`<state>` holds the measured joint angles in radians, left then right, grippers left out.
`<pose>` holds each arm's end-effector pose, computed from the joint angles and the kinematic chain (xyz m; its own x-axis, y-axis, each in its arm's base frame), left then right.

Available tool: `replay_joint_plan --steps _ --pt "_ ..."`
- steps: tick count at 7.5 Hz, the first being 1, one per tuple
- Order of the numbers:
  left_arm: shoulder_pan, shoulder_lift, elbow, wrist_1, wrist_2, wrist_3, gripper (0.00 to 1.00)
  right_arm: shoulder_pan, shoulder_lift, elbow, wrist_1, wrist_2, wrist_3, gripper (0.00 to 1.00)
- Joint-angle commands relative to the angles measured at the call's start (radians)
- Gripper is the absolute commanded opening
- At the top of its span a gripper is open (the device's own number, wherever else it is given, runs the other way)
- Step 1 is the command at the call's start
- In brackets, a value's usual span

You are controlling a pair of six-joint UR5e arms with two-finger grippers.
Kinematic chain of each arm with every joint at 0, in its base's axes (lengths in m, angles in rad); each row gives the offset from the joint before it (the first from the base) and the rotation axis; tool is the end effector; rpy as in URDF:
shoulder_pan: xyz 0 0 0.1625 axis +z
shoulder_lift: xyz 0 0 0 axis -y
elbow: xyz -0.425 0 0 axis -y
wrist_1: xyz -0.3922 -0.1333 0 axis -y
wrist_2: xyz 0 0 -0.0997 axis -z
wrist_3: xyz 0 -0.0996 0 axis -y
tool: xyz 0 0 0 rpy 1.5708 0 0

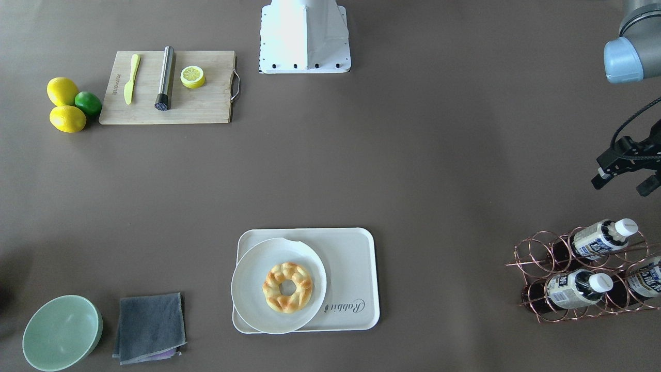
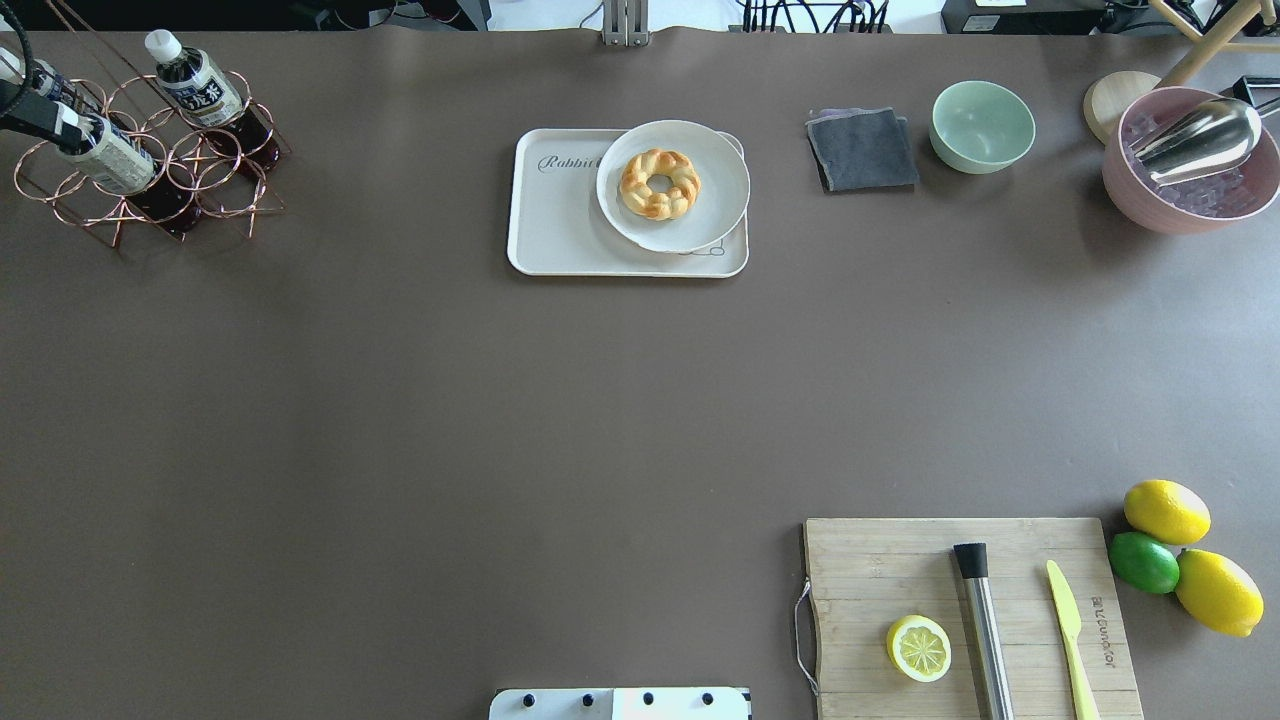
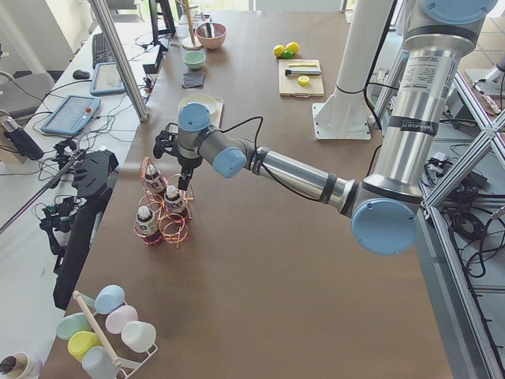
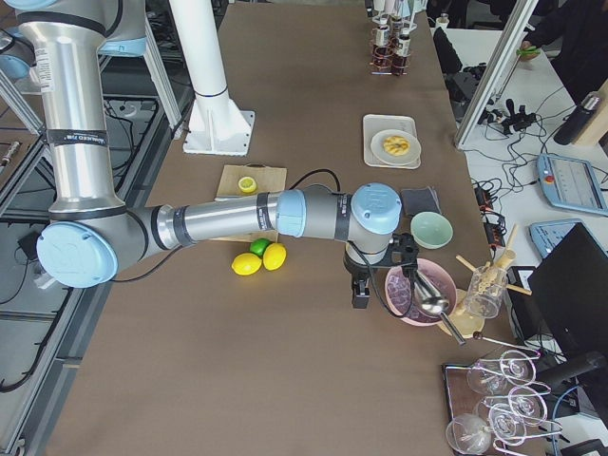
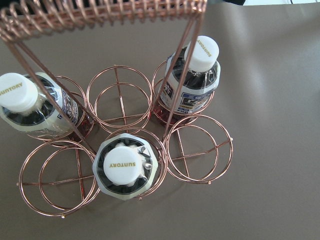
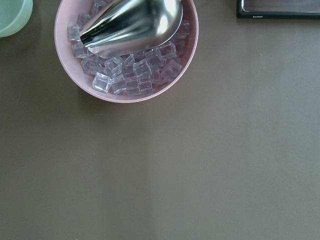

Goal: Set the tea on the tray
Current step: 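Lower the left gripper onto a Suntory tea bottle in the copper rack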

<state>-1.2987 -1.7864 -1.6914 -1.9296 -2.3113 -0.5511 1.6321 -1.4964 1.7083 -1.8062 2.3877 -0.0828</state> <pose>0.0935 -0.5811 0.4409 0.6149 0.1362 -0.7768 0.1356 0.9520 0.2743 0.0920 -0.5084 0.5743 0.6849 -0.0237 0.7283 -0.0046 0.9993 0.0369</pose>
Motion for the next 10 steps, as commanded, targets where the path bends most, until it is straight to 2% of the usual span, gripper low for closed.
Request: replay_joint_plan --steps 1,2,5,6,7,10 --pt "-0.001 -0.053 0.047 0.049 0.015 0.038 0.98 0.0 -0.005 0.005 0.002 0.005 0.0 1.0" --pt "-0.001 -0.086 0.076 0.078 0.056 0.072 0.98 0.0 -0.011 0.01 0.002 0.008 0.0 1.0" --pt "-0.004 -0.125 0.156 0.078 0.061 0.141 0.96 0.0 -0.011 0.008 0.004 0.008 0.0 1.0" --pt "-0.004 -0.125 0.16 0.075 0.059 0.142 0.89 0.0 -0.011 0.01 0.004 0.008 0.0 1.0" --pt "-0.004 -0.122 0.161 0.074 0.059 0.143 0.87 0.0 -0.011 0.01 0.004 0.008 0.0 1.0" --pt "-0.002 -0.107 0.164 0.046 0.061 0.142 0.87 0.0 -0.013 0.01 0.002 0.008 -0.002 1.0"
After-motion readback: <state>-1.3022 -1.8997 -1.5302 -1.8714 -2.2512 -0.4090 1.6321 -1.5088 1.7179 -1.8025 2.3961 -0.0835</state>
